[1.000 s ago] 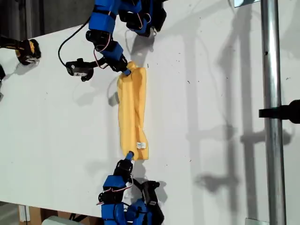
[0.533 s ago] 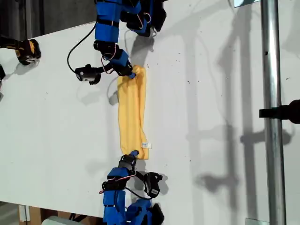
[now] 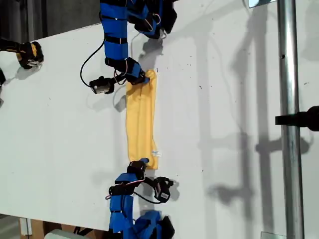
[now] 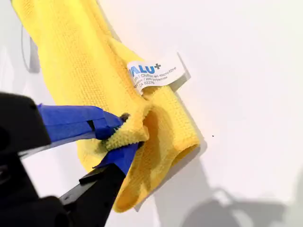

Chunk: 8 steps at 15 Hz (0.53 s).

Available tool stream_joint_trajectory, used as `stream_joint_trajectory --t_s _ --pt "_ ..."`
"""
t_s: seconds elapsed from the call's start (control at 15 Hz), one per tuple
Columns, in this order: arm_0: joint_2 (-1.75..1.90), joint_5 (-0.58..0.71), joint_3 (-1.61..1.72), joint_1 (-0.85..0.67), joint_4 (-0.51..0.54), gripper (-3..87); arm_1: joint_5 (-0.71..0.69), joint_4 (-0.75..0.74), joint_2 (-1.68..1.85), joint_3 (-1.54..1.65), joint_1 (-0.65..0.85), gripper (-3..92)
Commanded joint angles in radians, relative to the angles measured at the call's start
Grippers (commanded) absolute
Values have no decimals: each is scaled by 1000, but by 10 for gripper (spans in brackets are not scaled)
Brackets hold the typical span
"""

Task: Grasp corners of a towel and fold twice.

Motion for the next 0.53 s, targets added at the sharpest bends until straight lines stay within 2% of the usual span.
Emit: stream_joint_trajectory --t_s 0.0,0.13,0.27,0.47 --pt "-5 -35 -29 29 84 73 40 83 8 -43 6 179" --pt "6 -87 -97 55 235 185 64 236 67 -114 -12 360" --pt "100 -104 -121 91 319 212 110 400 183 -173 2 356" --pt "371 -118 -40 104 347 210 167 503 466 -170 44 339"
